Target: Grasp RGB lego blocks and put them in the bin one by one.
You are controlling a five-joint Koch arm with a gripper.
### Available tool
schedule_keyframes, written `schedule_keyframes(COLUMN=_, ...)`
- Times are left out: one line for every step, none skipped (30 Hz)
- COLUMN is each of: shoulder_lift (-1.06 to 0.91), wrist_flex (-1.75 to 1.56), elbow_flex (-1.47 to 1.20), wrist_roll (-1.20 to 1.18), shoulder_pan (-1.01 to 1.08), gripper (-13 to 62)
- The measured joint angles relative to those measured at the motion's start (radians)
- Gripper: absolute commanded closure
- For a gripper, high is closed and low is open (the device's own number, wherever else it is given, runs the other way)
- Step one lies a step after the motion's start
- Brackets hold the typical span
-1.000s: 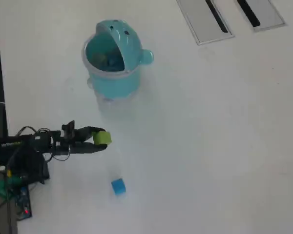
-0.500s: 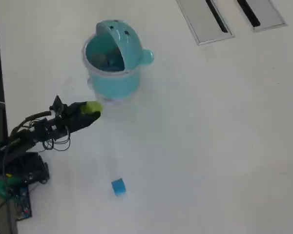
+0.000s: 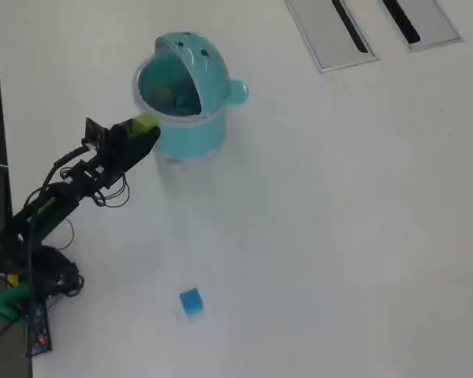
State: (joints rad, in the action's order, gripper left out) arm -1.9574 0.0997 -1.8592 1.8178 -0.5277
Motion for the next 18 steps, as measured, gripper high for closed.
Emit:
schedule_keyframes(shoulder_lift=0.046, wrist_flex=-0.023, elbow_flex=0.025, wrist_roll=0.020, shoulder_pan=-0.043, gripper=37.1)
schedule_keyframes(shoulder_lift=0.086, wrist_flex=-0.035, elbow_flex=0.071, wrist_roll=0.021, shoulder_pan=-0.081, gripper=37.1)
schedule_keyframes(shoulder_lift=0.127, wrist_flex=-0.038, elbow_flex=0.138, wrist_roll=0.009, shoulder_pan=-0.104, gripper=37.1)
schedule_keyframes(shoulder_lift=0.156, wrist_flex=-0.043, elbow_flex=0.183, wrist_roll=0.000, shoulder_pan=-0.123, gripper=37.1)
schedule_keyframes(shoulder_lift=0.187, wrist_flex=-0.044, elbow_flex=0.222, wrist_roll=-0.002, shoulder_pan=-0.141, gripper=37.1)
schedule_keyframes(shoulder_lift=0.193, wrist_flex=-0.044, elbow_flex=0.232, wrist_roll=-0.003, shoulder_pan=-0.146, gripper=37.1)
schedule_keyframes(shoulder_lift=0.233, wrist_flex=-0.048, elbow_flex=0.261, wrist_roll=-0.005, shoulder_pan=-0.158, gripper=37.1)
schedule_keyframes(shoulder_lift=0.239, wrist_flex=-0.048, elbow_flex=0.265, wrist_roll=-0.005, shoulder_pan=-0.160, gripper=37.1)
schedule_keyframes(shoulder_lift=0.275, wrist_flex=-0.048, elbow_flex=0.287, wrist_roll=-0.005, shoulder_pan=-0.167, gripper=37.1)
schedule_keyframes(shoulder_lift=0.282, wrist_flex=-0.048, elbow_flex=0.295, wrist_roll=-0.005, shoulder_pan=-0.167, gripper=37.1)
schedule_keyframes(shoulder_lift=0.302, wrist_flex=-0.048, elbow_flex=0.316, wrist_roll=-0.005, shoulder_pan=-0.175, gripper=37.1)
schedule_keyframes(shoulder_lift=0.350, wrist_flex=-0.048, elbow_flex=0.365, wrist_roll=-0.005, shoulder_pan=-0.195, gripper=37.1)
schedule_keyframes(shoulder_lift=0.357, wrist_flex=-0.048, elbow_flex=0.379, wrist_roll=-0.005, shoulder_pan=-0.198, gripper=37.1)
schedule_keyframes(shoulder_lift=0.396, wrist_flex=-0.048, elbow_flex=0.416, wrist_roll=-0.005, shoulder_pan=-0.215, gripper=37.1)
schedule_keyframes(shoulder_lift=0.402, wrist_flex=-0.048, elbow_flex=0.422, wrist_roll=-0.005, shoulder_pan=-0.218, gripper=37.1)
schedule_keyframes(shoulder_lift=0.419, wrist_flex=-0.048, elbow_flex=0.434, wrist_roll=-0.005, shoulder_pan=-0.219, gripper=37.1)
schedule_keyframes(shoulder_lift=0.442, wrist_flex=-0.048, elbow_flex=0.451, wrist_roll=-0.005, shoulder_pan=-0.224, gripper=37.1)
schedule_keyframes(shoulder_lift=0.465, wrist_flex=-0.048, elbow_flex=0.474, wrist_roll=-0.006, shoulder_pan=-0.229, gripper=37.1)
